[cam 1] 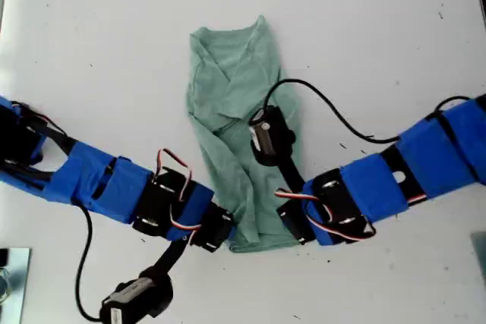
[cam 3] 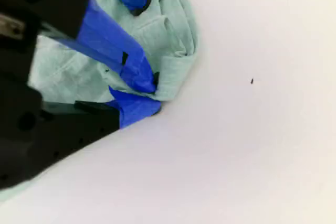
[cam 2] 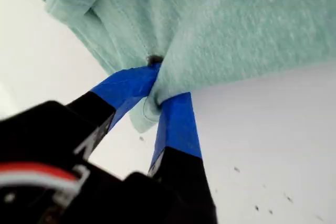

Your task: Fold t shirt

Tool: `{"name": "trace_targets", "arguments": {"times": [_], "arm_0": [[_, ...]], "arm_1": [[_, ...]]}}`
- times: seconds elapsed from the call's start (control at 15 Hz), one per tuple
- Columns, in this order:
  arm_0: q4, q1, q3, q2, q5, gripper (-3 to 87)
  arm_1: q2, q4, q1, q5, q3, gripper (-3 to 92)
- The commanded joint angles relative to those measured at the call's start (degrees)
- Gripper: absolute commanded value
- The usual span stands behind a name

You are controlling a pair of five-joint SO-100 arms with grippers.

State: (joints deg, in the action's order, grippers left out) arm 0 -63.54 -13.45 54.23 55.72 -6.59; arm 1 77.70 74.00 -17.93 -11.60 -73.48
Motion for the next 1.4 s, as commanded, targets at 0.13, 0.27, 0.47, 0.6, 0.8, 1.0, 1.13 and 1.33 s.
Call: {"name": "trace_targets", "arguments": {"times": [0.13,0.27,0.47,0.6,0.8,1.0,1.13,1.33], "arm_0": [[3.96,-6.77,-1.23,15.64,-1.23,-0.3],[7.56,-8.53,-1.23,16.87,-0.44,-0.3],[7.38,-7.12,0.26,19.95,-0.18,-0.3],[3.52,-1.58,2.11,24.26,-2.2,-0.3],[-2.29,11.07,5.19,28.39,-9.32,-0.3],[-6.06,21.71,5.1,28.56,-13.36,-0.2],[-7.03,23.64,5.45,30.06,-13.54,0.1],[-7.82,29.0,17.75,44.03,-14.85,30.3]], "arm_1": [[21.27,3.69,-6.59,-4.48,4.92,2.5],[22.94,2.2,-8.0,-4.39,5.1,2.5],[26.19,1.76,-3.78,-5.71,1.85,2.5],[32.08,1.93,4.13,-10.99,-2.81,2.5],[34.98,4.48,20.13,-24.7,-4.22,2.4],[33.66,1.49,30.5,-32.61,-3.87,2.4],[33.31,-0.18,31.29,-33.31,-3.96,13.7],[40.69,2.2,39.29,-36.83,-8.35,40.0]]}}
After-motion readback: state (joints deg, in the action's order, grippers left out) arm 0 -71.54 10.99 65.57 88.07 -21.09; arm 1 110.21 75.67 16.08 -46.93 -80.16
